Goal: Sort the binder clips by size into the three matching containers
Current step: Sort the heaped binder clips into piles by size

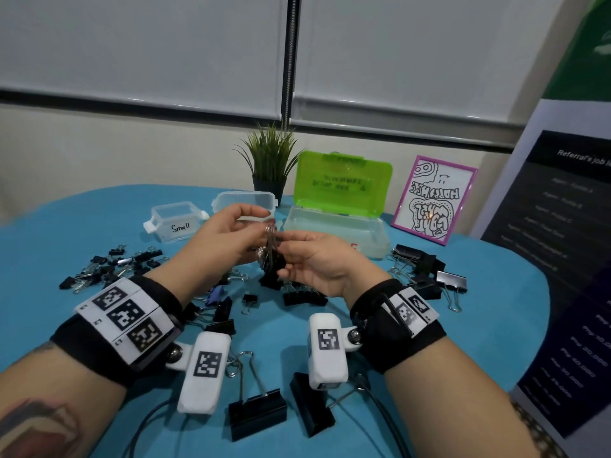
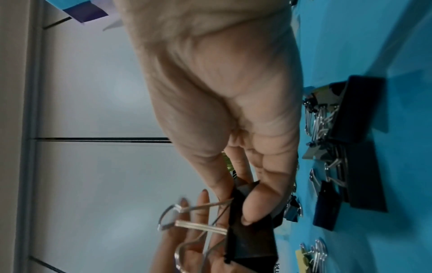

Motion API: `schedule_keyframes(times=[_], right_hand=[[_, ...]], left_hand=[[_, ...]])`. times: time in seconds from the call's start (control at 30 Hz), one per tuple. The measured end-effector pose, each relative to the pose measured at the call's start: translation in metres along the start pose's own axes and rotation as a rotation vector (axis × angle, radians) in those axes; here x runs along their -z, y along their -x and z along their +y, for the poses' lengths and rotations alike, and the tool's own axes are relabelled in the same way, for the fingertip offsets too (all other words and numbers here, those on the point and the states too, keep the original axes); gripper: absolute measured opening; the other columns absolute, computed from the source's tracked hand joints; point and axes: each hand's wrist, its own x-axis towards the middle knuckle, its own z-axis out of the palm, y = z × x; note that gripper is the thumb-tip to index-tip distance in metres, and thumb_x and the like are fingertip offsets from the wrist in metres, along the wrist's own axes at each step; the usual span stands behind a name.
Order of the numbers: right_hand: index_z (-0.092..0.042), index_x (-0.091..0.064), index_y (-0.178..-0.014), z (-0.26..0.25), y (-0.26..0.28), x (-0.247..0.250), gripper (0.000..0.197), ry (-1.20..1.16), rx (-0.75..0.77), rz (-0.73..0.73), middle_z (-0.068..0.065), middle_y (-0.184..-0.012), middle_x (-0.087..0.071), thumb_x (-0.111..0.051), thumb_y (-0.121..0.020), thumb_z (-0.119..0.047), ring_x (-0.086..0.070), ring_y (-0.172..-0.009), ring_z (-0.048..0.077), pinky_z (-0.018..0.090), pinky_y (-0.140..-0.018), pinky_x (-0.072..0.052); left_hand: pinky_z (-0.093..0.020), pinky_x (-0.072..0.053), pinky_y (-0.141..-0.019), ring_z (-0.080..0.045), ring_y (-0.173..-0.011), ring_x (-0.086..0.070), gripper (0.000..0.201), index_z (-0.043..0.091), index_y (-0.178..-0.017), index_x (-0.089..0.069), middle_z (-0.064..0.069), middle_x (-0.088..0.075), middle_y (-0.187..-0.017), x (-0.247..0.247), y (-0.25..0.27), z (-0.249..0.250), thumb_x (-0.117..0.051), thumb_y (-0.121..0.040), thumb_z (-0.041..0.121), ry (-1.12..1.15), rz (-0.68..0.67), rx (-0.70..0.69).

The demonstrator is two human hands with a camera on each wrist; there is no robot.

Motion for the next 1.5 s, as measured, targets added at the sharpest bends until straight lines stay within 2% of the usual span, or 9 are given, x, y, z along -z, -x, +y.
schedule_keyframes(times=[0.13, 0.3, 0.67, 0.77, 0.97, 1.13, 1.23, 1.3, 1.5], right_hand=[[-0.002, -0.060, -0.103, -0.001, -0.002, 0.002, 0.012, -0.080, 0.034, 0.060, 0.007, -0.065, -0.070, -0.052, -0.098, 0.006, -0.065, -0.051, 0.012, 0.024, -0.052, -0.058], [-0.003, -0.062, -0.097, 0.003, -0.002, -0.002, 0.007, -0.069, 0.027, 0.026, 0.012, -0.080, -0.065, -0.055, -0.099, -0.002, -0.065, -0.056, 0.014, 0.021, -0.051, -0.057], [-0.011, -0.059, -0.119, -0.001, 0.002, 0.002, 0.038, -0.010, -0.001, -0.175, 0.013, -0.093, -0.066, -0.056, -0.097, -0.041, -0.064, -0.064, 0.017, 0.022, -0.054, -0.057], [-0.014, -0.065, -0.112, -0.004, 0.006, 0.005, 0.024, 0.090, 0.056, -0.186, 0.013, -0.094, -0.066, -0.068, -0.092, -0.027, -0.055, -0.056, 0.012, 0.021, -0.046, -0.046], [-0.016, -0.066, -0.092, -0.024, 0.014, 0.028, 0.016, 0.241, 0.230, 0.091, 0.015, -0.091, -0.073, -0.078, -0.083, -0.019, -0.057, -0.059, 0.014, 0.021, -0.043, -0.033], [-0.014, -0.070, -0.089, -0.042, 0.013, 0.084, 0.013, 0.580, 0.360, 0.781, 0.004, -0.078, -0.068, -0.071, -0.084, -0.026, -0.061, -0.071, 0.021, 0.023, -0.053, -0.044], [-0.011, -0.065, -0.088, -0.045, 0.014, 0.121, 0.017, 0.770, 0.168, 0.968, 0.008, -0.078, -0.065, -0.064, -0.083, -0.027, -0.061, -0.075, 0.027, 0.028, -0.067, -0.046], [-0.007, -0.061, -0.096, -0.041, 0.013, 0.137, 0.022, 0.823, -0.038, 1.006, 0.011, -0.086, -0.064, -0.061, -0.083, -0.025, -0.063, -0.084, 0.031, 0.034, -0.079, -0.051], [-0.003, -0.059, -0.121, -0.033, 0.001, 0.156, 0.056, 0.878, -0.277, 1.024, 0.015, -0.112, -0.066, -0.057, -0.072, -0.029, -0.064, -0.106, 0.036, 0.046, -0.101, -0.047]], left_hand=[[-0.037, -0.052, -0.099, -0.024, -0.114, -0.067, 0.087, 0.010, -0.127, -0.057, -0.012, -0.066, -0.126, 0.000, 0.005, 0.002, -0.087, -0.059, 0.057, 0.134, -0.160, -0.038], [-0.027, -0.056, -0.091, -0.024, -0.101, -0.067, 0.035, -0.002, -0.115, -0.062, -0.022, -0.067, -0.117, -0.009, 0.006, -0.005, -0.072, -0.082, -0.003, -0.103, -0.134, -0.175], [-0.039, -0.056, -0.092, -0.029, -0.098, -0.067, 0.026, 0.003, -0.112, -0.062, -0.020, -0.071, -0.105, -0.006, 0.001, -0.002, -0.066, -0.087, -0.003, 0.081, 0.033, -0.190], [-0.041, -0.057, -0.091, -0.030, -0.098, -0.069, 0.022, 0.007, -0.102, -0.065, -0.019, -0.073, -0.101, -0.004, 0.002, 0.000, -0.071, -0.083, -0.003, 0.083, 0.067, -0.190], [-0.048, -0.056, -0.086, -0.025, -0.079, -0.064, 0.041, 0.006, -0.096, -0.068, -0.016, -0.071, -0.090, 0.007, 0.002, 0.004, -0.078, -0.072, 0.038, -0.188, 0.011, -0.206], [-0.047, -0.055, -0.095, -0.027, -0.102, -0.068, 0.061, 0.016, -0.105, -0.070, -0.012, -0.071, -0.106, 0.040, 0.003, 0.012, -0.091, -0.058, 0.048, -0.379, -0.375, -0.145], [-0.052, -0.054, -0.094, -0.034, -0.110, -0.064, 0.063, 0.018, -0.110, -0.070, -0.013, -0.068, -0.112, 0.049, 0.001, 0.010, -0.095, -0.056, 0.037, -0.461, -0.650, 0.008], [-0.035, -0.056, -0.087, -0.030, -0.109, -0.064, 0.064, 0.022, -0.110, -0.072, -0.010, -0.068, -0.112, 0.049, 0.003, 0.009, -0.096, -0.052, 0.035, -0.529, -0.755, 0.093], [-0.031, -0.054, -0.090, -0.017, -0.096, -0.063, 0.051, 0.028, -0.107, -0.075, -0.002, -0.072, -0.103, 0.049, 0.007, 0.009, -0.095, -0.060, 0.020, -0.725, -0.884, 0.236]])
